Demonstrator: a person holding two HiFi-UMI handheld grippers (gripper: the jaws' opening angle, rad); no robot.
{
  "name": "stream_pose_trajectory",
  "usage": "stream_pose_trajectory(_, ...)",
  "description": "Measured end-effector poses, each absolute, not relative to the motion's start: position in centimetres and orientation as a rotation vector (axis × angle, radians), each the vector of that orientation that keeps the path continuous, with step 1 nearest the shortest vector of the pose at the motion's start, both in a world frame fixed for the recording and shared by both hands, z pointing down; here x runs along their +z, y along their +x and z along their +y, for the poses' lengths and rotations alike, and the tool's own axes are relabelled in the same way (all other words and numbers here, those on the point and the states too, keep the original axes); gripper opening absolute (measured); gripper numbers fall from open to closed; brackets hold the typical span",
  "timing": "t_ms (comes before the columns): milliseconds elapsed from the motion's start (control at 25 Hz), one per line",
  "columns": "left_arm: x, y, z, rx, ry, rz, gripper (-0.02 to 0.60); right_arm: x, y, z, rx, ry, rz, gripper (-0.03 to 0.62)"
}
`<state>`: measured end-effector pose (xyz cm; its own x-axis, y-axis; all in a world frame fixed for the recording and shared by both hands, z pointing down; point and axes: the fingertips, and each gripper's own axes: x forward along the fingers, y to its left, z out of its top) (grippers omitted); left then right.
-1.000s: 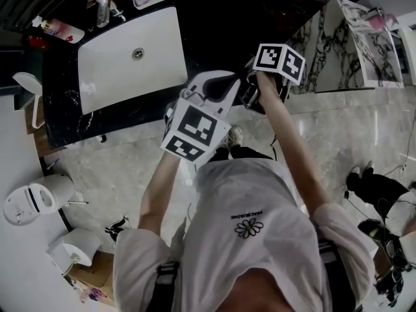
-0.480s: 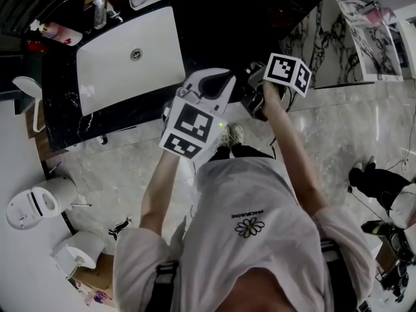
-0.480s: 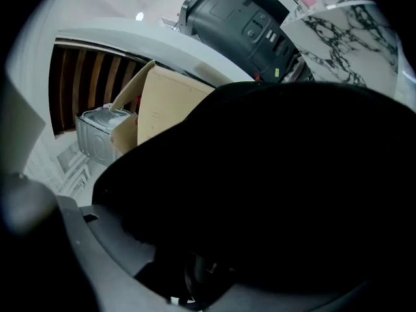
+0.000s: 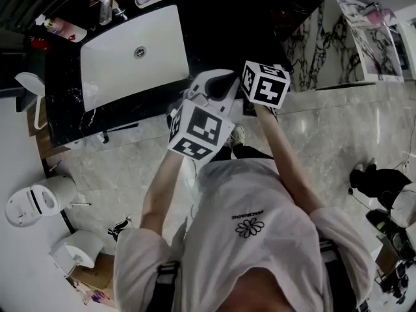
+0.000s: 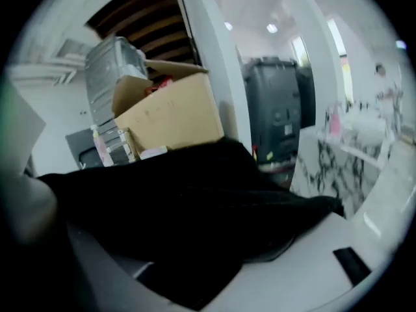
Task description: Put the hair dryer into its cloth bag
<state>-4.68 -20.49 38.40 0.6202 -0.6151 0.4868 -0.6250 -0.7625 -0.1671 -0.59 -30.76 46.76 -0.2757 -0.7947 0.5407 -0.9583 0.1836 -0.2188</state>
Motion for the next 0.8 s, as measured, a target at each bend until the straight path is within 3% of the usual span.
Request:
stream_pose_trajectory(120,37.9,-4.8,-20.6,0.795,2.82,-1.076,0.017,44.7,0.4,-31.1,0.54,1.676,-2.205,0.293)
stream_pose_trajectory(800,43.0,-1.3,-18.5,1.031,2.848,-0.847,0.017,46.4,6.5,-24.6,0.618,1.68,-2.141,0.293)
